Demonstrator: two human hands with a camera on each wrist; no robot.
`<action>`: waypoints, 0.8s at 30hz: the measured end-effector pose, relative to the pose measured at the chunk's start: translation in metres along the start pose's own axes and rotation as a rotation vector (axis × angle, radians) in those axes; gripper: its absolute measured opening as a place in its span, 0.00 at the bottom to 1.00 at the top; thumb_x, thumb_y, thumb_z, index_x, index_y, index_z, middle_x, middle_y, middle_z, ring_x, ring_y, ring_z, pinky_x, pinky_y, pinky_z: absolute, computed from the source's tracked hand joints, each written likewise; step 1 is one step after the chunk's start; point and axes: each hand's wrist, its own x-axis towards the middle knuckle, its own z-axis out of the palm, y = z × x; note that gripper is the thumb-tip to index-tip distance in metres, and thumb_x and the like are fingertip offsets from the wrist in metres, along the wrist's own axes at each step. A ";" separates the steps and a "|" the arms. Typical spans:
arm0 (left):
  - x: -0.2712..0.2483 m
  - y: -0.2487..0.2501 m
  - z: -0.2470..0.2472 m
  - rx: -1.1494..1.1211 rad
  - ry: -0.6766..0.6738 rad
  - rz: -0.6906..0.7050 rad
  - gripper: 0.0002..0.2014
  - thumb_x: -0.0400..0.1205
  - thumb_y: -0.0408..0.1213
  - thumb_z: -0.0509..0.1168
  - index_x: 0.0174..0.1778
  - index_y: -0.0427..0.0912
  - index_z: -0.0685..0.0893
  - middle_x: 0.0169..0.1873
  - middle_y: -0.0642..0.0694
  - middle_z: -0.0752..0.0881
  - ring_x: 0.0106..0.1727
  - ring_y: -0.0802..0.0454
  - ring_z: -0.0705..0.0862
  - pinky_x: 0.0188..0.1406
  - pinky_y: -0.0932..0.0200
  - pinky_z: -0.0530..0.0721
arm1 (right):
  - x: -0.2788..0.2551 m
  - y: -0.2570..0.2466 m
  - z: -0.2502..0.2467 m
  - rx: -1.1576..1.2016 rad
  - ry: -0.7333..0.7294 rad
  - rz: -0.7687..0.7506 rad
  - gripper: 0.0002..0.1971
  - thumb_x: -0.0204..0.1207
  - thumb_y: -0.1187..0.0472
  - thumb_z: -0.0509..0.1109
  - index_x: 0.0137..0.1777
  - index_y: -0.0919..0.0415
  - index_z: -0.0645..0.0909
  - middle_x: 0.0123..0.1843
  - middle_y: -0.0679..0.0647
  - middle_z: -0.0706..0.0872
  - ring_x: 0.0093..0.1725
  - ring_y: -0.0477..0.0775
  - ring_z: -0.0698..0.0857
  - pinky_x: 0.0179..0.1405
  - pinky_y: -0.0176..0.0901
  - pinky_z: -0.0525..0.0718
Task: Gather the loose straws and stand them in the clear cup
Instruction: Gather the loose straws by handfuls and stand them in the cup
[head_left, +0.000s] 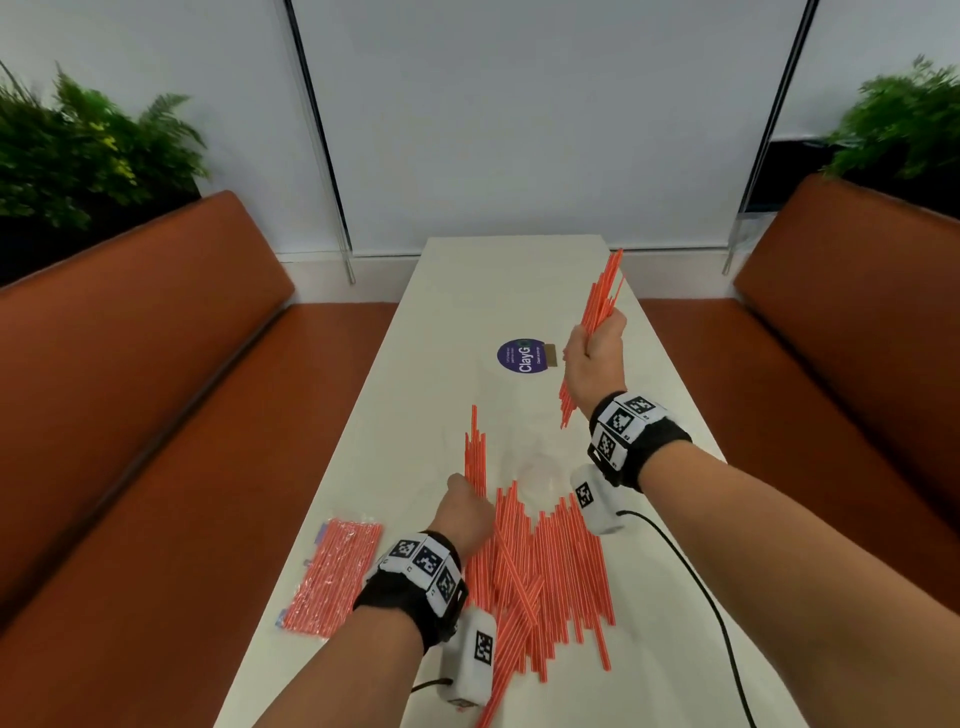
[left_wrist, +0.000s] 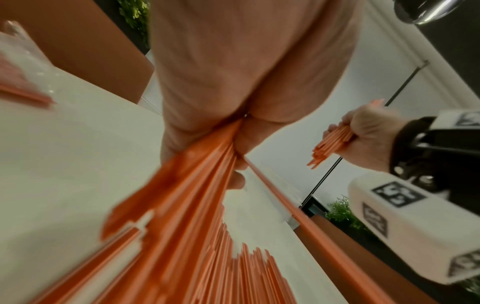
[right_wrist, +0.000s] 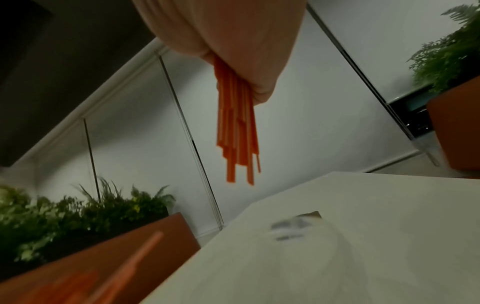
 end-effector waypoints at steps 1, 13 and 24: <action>0.000 0.001 -0.001 -0.017 0.008 0.008 0.10 0.82 0.28 0.57 0.54 0.43 0.63 0.50 0.38 0.78 0.49 0.42 0.79 0.62 0.43 0.84 | -0.001 0.003 0.003 -0.012 -0.001 -0.020 0.06 0.83 0.69 0.53 0.54 0.60 0.59 0.50 0.57 0.71 0.47 0.54 0.73 0.50 0.46 0.79; 0.002 0.002 -0.004 -0.144 0.026 0.066 0.05 0.85 0.26 0.49 0.51 0.40 0.61 0.42 0.42 0.70 0.44 0.47 0.74 0.40 0.52 0.75 | -0.041 0.051 0.017 0.014 -0.157 0.114 0.13 0.79 0.77 0.55 0.54 0.62 0.58 0.38 0.47 0.71 0.33 0.48 0.74 0.39 0.48 0.80; 0.002 0.016 -0.001 -0.229 0.017 0.121 0.05 0.86 0.26 0.49 0.54 0.39 0.63 0.40 0.43 0.73 0.44 0.43 0.79 0.39 0.51 0.79 | -0.042 0.059 -0.004 -0.049 -0.292 0.281 0.35 0.70 0.51 0.77 0.73 0.62 0.66 0.68 0.56 0.76 0.66 0.55 0.77 0.65 0.49 0.79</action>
